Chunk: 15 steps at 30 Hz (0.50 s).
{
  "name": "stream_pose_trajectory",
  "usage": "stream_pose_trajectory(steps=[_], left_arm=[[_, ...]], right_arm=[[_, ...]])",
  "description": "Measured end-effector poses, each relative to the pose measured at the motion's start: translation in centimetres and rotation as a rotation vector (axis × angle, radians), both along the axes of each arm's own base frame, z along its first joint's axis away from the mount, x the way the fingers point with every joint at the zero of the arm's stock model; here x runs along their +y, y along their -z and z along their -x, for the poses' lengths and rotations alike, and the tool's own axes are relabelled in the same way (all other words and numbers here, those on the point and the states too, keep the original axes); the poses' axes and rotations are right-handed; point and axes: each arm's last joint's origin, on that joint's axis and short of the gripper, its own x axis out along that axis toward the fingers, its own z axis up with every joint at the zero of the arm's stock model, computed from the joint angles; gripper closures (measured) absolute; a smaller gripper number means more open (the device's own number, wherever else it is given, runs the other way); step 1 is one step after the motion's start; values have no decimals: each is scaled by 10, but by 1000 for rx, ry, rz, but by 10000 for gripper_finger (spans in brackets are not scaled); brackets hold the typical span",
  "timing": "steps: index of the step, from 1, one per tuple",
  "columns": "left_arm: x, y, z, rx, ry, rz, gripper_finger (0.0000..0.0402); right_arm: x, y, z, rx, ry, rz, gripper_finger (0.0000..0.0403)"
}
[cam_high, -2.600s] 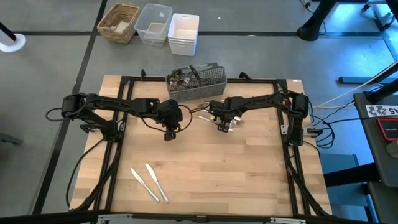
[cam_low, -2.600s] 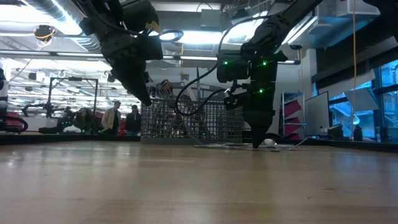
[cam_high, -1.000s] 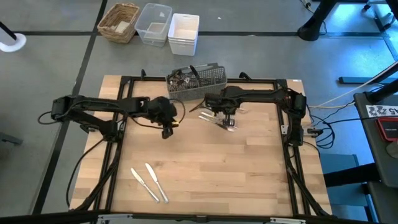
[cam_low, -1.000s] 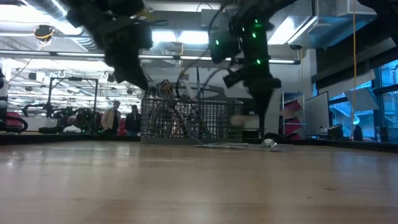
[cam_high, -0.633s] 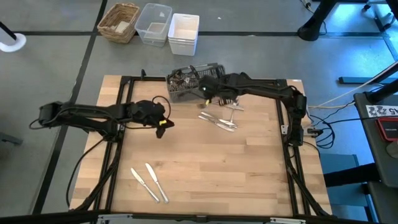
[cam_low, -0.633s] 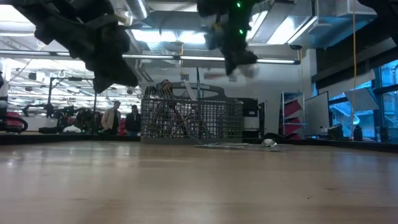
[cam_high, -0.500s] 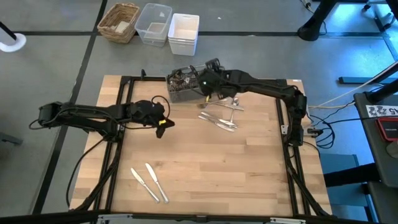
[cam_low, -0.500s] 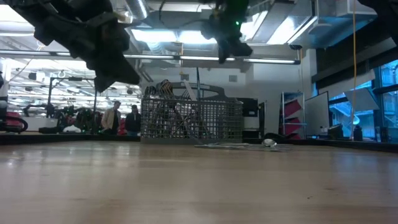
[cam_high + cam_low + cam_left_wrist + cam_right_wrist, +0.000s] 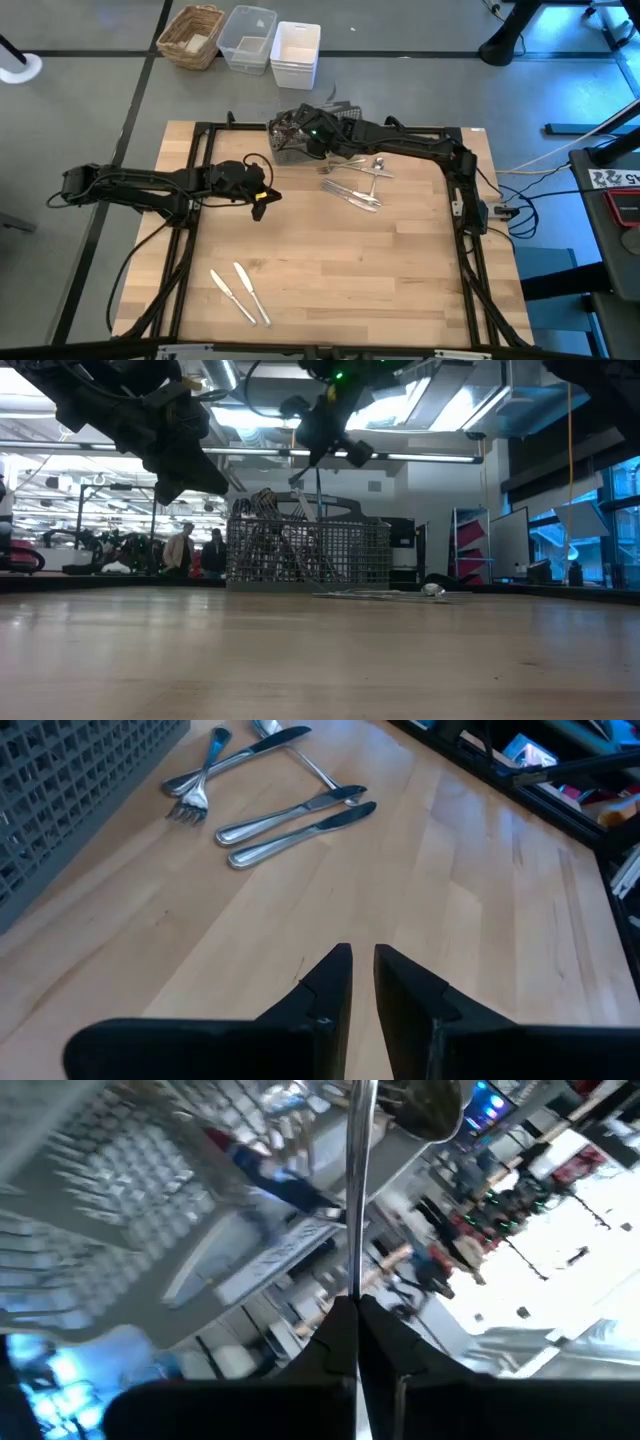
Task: Sort silverware
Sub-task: Put the silver fork into the silverware rack
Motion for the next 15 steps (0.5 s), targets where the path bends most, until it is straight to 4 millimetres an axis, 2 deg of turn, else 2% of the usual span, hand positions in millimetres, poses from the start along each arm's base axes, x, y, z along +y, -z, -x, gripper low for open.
stream_pose_trajectory(steps=[6, 10, 15], left_arm=[[-1, 0, 0, 1, 1, 5, 361], [-1, 0, 0, 4, 5, 0, 361], [-1, 1, 0, 11, 7, -4, 361]], right_arm=[[-14, 15, -14, 60, -31, 83, 403], [-23, 20, -11, 123, -34, 90, 401], [-28, 19, -10, 108, -42, 81, 390]])
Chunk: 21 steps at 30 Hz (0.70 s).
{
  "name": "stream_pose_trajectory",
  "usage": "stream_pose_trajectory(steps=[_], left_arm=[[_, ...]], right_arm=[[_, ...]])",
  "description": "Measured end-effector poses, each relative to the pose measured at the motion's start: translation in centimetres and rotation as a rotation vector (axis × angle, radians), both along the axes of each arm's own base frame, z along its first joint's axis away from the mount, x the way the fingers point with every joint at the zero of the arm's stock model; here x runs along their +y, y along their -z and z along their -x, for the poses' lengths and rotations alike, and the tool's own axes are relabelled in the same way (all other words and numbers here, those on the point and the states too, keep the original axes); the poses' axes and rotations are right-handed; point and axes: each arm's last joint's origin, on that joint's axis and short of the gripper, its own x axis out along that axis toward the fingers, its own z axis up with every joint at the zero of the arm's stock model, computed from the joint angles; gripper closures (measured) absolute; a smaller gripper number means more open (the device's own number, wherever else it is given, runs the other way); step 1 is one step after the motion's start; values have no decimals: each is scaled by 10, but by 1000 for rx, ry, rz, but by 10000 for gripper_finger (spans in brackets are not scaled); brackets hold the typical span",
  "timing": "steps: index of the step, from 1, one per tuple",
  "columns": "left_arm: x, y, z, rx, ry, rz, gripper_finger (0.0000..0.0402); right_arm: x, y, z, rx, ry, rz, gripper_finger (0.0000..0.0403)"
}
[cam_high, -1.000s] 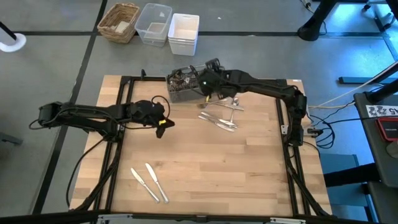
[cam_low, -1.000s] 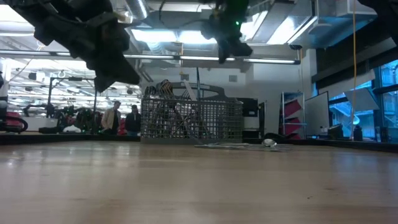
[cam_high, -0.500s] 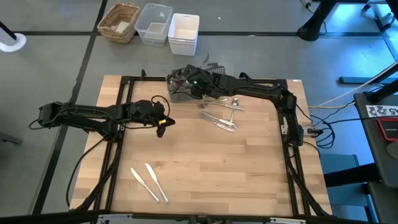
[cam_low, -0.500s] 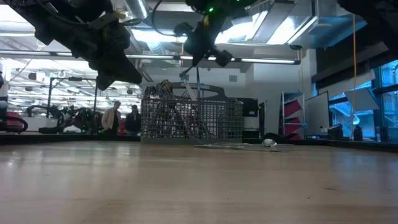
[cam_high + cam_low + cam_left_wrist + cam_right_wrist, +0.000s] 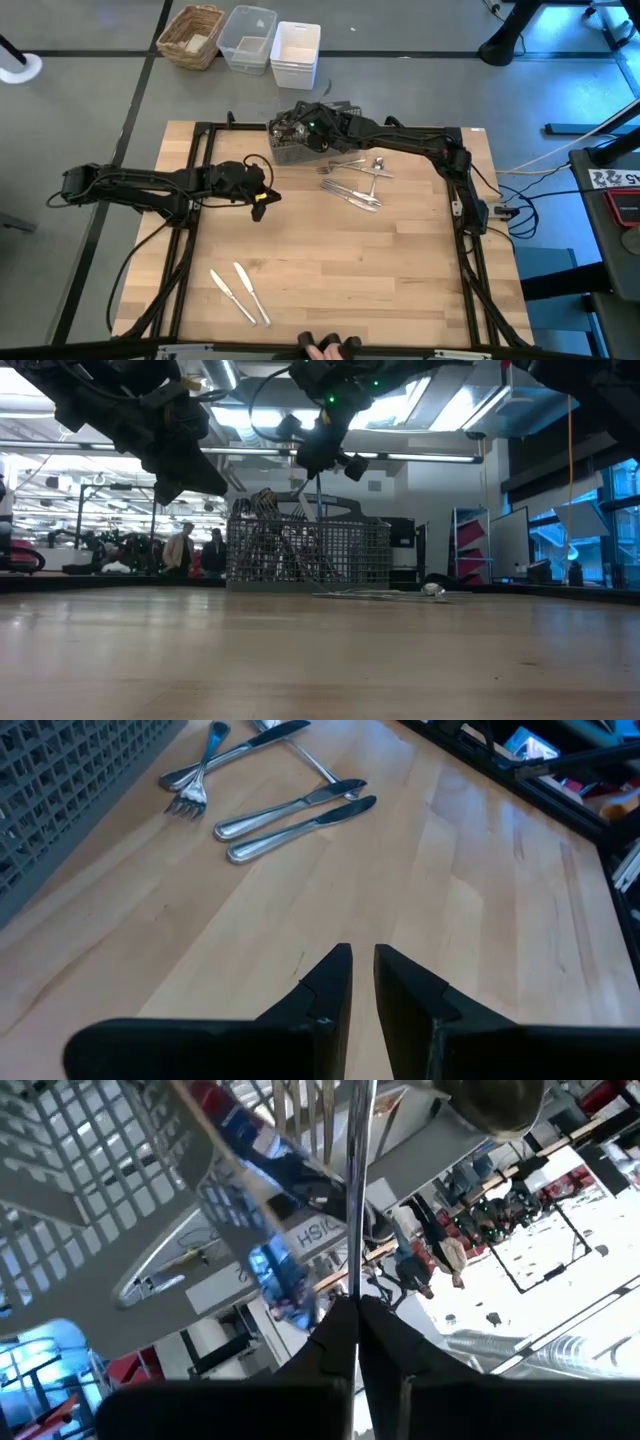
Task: Sort silverware
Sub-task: Put the silver fork into the silverware rack
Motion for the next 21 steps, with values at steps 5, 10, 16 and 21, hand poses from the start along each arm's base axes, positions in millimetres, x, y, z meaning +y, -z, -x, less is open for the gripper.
stream_pose_trajectory(steps=[5, 10, 16, 21], left_arm=[[0, 0, 0, 1, 9, -14, 361], [0, 0, 0, 1, 9, -14, 361], [0, 0, 0, 1, 8, -15, 361], [1, -5, -3, -58, 6, -26, 361]], right_arm=[[1, 2, -1, 3, -60, -48, 387], [3, 4, -2, -10, -142, -107, 385], [4, 4, -3, -20, -171, -127, 384], [1, 4, -2, -21, -160, -124, 384]])
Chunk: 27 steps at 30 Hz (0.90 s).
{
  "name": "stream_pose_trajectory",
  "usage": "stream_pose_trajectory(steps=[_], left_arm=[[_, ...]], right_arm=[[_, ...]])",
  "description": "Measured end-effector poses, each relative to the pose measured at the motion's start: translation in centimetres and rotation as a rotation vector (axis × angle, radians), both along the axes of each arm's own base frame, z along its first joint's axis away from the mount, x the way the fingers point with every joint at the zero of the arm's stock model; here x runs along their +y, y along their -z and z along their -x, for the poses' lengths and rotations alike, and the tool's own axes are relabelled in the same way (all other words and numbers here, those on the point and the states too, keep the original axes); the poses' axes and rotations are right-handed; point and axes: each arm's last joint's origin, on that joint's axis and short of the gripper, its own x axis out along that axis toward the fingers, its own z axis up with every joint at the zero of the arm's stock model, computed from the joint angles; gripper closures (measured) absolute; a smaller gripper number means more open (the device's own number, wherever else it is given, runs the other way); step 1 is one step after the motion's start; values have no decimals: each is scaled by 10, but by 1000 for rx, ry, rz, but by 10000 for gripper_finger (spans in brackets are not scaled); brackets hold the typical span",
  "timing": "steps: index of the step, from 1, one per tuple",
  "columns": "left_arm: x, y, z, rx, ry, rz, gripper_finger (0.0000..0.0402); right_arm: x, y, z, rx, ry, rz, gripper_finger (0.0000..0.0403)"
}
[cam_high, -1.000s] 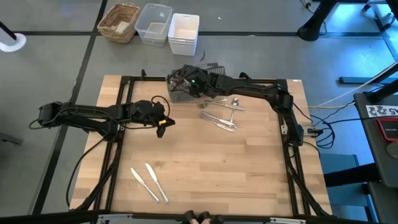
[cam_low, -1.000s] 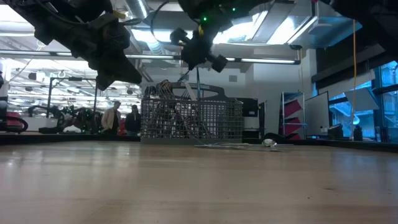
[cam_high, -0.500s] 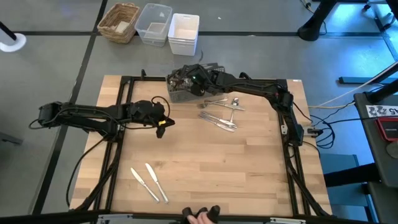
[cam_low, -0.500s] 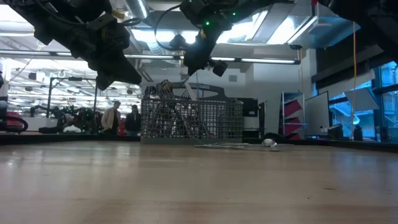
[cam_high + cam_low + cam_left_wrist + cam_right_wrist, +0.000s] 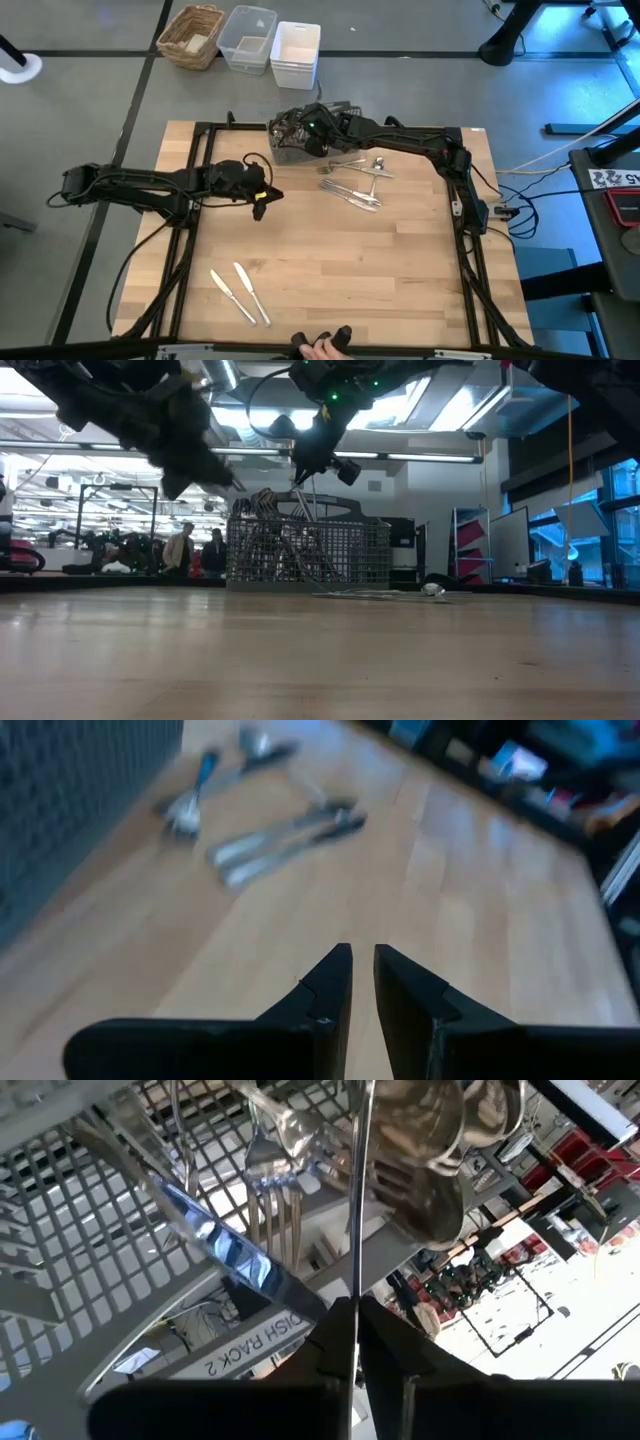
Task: Sort silverware
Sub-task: Put the silver fork into the silverware rack
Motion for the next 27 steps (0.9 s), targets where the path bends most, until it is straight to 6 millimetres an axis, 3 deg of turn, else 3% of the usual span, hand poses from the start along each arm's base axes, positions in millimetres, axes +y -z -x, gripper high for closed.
stream_pose_trajectory(steps=[3, 6, 11, 16, 27], left_arm=[[2, -13, -5, -138, -24, -65, 361], [7, -26, -8, -254, -162, -183, 361], [20, -30, -4, -193, -402, -424, 361], [37, -24, -7, -158, -491, -445, 361], [71, 7, -50, -183, -526, -571, 361]], right_arm=[[-3, 0, 1, 4, 30, 18, 384], [-3, -1, 2, 9, 48, 30, 384], [-4, -2, 1, -5, 57, 41, 384], [-4, -2, 1, -11, 51, 40, 384], [-3, -2, 1, -12, 51, 41, 384]])
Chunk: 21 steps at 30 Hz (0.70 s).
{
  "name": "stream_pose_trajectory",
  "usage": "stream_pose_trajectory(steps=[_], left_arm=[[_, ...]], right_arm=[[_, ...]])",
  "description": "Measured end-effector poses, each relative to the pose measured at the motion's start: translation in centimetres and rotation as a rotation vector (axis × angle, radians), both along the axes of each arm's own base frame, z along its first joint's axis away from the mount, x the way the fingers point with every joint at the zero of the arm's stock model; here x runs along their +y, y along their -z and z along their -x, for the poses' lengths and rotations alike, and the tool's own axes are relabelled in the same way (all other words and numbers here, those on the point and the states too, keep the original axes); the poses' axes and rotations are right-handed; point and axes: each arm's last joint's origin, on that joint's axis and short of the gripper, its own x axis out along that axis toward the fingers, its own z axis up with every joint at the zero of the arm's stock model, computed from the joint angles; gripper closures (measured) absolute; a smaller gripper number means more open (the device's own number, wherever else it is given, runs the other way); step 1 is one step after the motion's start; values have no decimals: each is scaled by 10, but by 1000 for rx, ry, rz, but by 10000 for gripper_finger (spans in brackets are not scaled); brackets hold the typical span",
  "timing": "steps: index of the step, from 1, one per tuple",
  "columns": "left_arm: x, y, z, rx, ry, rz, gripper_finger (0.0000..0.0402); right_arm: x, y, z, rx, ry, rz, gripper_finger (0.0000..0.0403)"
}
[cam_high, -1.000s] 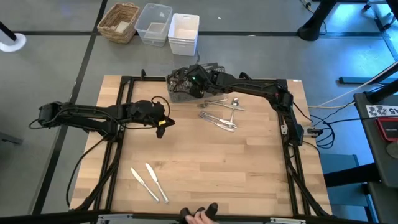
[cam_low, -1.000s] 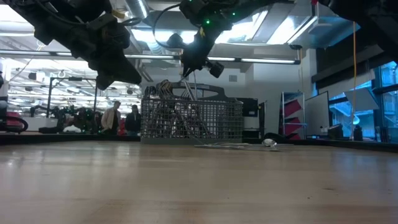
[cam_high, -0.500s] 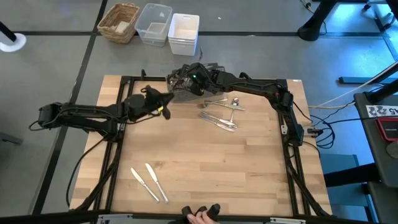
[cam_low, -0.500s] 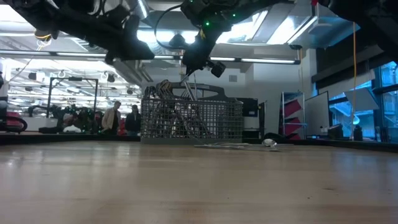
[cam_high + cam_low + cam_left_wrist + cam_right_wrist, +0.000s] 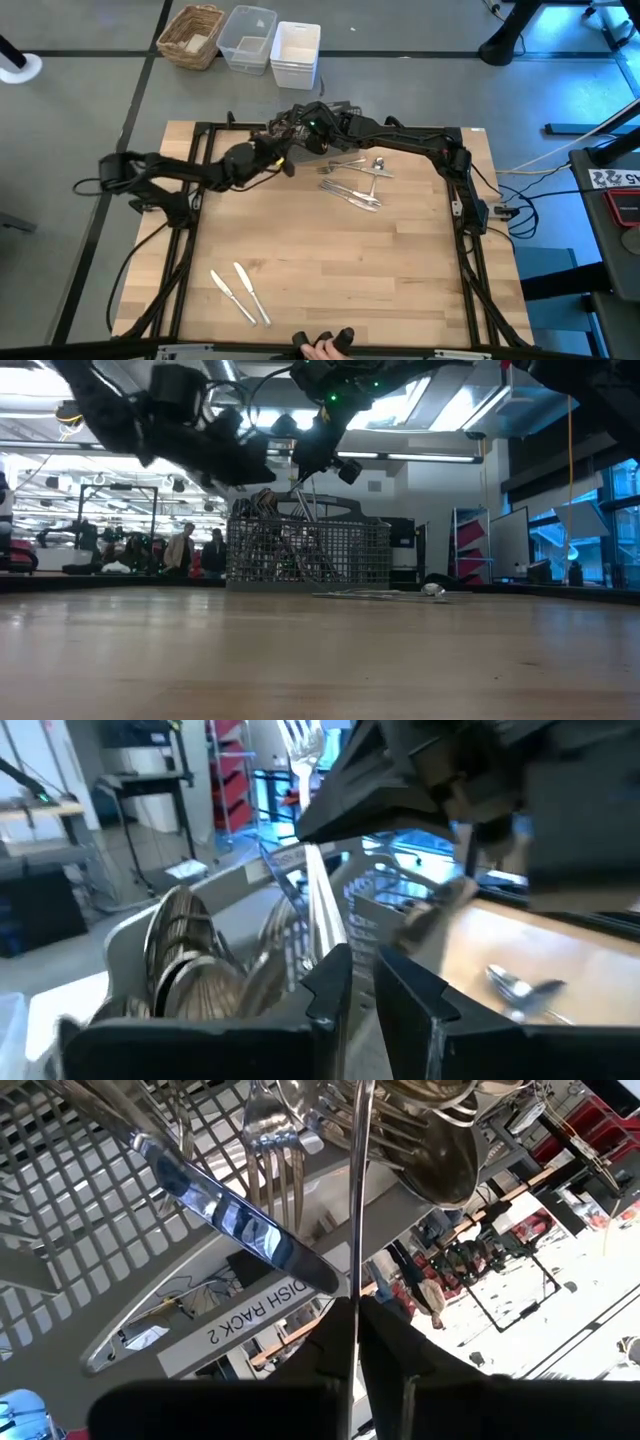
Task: Sort silverware
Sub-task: Put the silver fork into the silverware rack
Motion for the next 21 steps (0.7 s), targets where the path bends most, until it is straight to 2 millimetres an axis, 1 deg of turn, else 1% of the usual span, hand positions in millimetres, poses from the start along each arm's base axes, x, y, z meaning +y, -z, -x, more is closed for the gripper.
stream_pose_trajectory(steps=[5, 9, 16, 21], left_arm=[[16, 2, -20, -8, -18, -26, 361], [23, 4, -30, 2, -12, -22, 361], [34, 14, -32, 11, -41, 23, 361], [39, 14, -30, -14, -60, 49, 361]], right_arm=[[0, 0, 0, 0, 0, 0, 384], [0, 0, 0, 2, 0, -1, 384], [0, 0, 0, 3, -2, -5, 384], [1, 1, -1, -6, -37, -29, 384]])
